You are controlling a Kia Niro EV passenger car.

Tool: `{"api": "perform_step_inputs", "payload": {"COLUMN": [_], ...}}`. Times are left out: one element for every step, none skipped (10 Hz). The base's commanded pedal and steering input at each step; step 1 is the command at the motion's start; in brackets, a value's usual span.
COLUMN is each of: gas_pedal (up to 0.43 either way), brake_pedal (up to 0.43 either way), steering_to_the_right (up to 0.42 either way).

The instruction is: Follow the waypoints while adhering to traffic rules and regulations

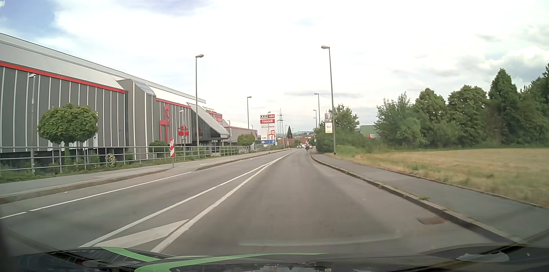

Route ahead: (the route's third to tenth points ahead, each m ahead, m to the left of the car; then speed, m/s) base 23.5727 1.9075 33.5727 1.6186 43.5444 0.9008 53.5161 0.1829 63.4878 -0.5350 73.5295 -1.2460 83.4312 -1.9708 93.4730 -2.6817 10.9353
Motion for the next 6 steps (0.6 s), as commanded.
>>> {"api": "perform_step_inputs", "payload": {"gas_pedal": [0.130, 0.130, 0.130, 0.130, 0.130, 0.130], "brake_pedal": [0.000, 0.000, 0.000, 0.000, 0.000, 0.000], "steering_to_the_right": [0.001, 0.001, 0.001, 0.001, 0.001, 0.001]}}
